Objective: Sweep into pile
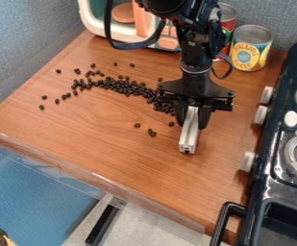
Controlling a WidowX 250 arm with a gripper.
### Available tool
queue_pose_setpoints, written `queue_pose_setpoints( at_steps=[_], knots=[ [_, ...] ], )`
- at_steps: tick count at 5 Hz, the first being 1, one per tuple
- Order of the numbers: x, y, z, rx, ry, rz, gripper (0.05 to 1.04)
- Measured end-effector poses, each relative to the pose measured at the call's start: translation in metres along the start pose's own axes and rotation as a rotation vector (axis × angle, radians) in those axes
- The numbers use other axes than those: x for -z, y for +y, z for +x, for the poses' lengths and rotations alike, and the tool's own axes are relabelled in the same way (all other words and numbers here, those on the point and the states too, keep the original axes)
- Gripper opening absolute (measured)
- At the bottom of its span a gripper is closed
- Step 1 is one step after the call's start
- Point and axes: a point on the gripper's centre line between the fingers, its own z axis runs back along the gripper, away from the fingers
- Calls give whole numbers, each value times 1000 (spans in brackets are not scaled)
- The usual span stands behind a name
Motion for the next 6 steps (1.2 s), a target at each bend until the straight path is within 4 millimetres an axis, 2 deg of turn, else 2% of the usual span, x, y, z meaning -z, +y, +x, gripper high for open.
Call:
queue_pose_setpoints(
  at_steps=[3, 5, 6],
  knots=[
    [0, -21, -7, 32, -10, 4, 381],
    [14, -29, -4, 44, -43, 140, 381],
    [16, -32, 4, 45, -47, 183, 381]
  ],
)
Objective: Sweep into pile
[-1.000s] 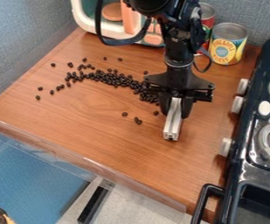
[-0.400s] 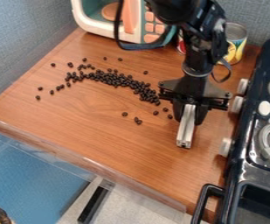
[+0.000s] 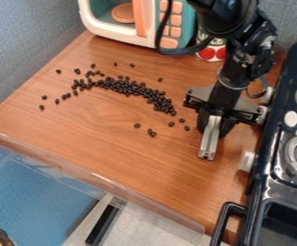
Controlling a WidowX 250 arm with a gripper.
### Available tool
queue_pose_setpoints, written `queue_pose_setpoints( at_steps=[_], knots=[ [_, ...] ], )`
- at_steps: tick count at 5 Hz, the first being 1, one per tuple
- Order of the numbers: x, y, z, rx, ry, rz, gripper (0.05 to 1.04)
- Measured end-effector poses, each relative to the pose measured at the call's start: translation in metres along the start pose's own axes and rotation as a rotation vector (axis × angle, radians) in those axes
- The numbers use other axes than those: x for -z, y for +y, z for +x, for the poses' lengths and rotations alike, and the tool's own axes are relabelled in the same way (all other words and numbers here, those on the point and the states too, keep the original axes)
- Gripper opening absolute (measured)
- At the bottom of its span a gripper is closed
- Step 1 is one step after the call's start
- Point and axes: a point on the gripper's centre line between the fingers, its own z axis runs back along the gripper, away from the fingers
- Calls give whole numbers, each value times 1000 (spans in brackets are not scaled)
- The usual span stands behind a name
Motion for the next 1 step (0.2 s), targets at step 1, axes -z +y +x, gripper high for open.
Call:
queue_pose_setpoints(
  at_steps=[1],
  knots=[
    [3, 0, 7, -3, 18, 40, 381]
  ],
)
